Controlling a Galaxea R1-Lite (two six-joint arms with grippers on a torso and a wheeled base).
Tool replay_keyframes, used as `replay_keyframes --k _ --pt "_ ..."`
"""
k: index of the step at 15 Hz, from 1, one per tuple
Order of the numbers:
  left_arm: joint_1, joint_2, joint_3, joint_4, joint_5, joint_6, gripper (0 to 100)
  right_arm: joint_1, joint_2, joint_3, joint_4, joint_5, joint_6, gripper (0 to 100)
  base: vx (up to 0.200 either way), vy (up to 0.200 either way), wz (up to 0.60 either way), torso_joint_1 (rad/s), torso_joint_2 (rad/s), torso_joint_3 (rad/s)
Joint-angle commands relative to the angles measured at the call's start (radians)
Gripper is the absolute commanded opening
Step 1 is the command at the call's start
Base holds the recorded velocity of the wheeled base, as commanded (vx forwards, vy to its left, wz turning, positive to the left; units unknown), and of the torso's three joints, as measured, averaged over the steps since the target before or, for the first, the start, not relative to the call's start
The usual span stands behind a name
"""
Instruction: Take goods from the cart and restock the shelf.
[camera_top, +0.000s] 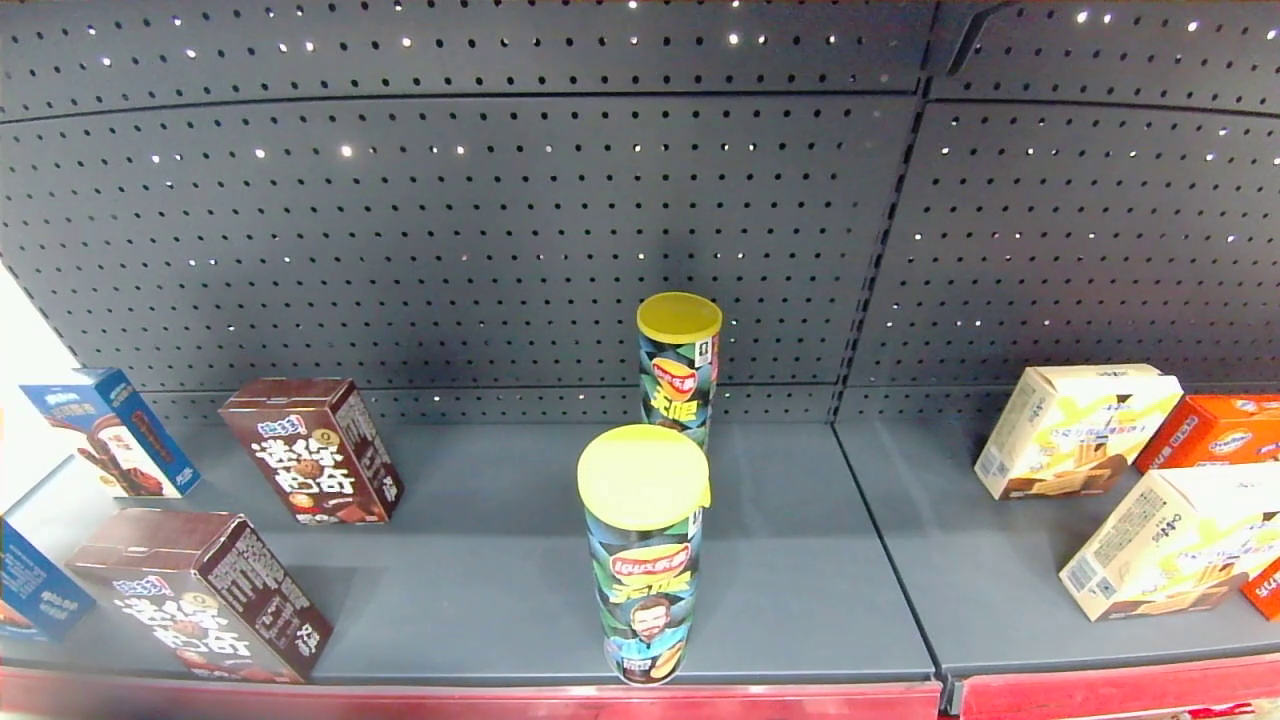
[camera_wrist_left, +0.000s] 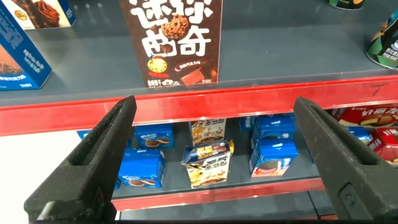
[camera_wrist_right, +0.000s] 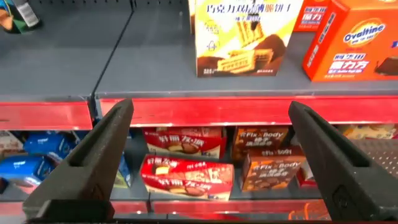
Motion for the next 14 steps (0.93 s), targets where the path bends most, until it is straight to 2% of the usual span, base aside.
replay_keyframes --k 1,14 --pt "0.000 0.001 0.000 0.000 0.001 -0.001 100 0.000 -0.009 0.001 0.000 0.000 0.000 100 0.000 0.000 0.00 0.000 0.00 0.000" --pt "0.000 0.001 0.000 0.000 0.001 -0.001 100 0.000 -0.009 0.001 0.000 0.000 0.000 100 0.000 0.000 0.00 0.000 0.00 0.000"
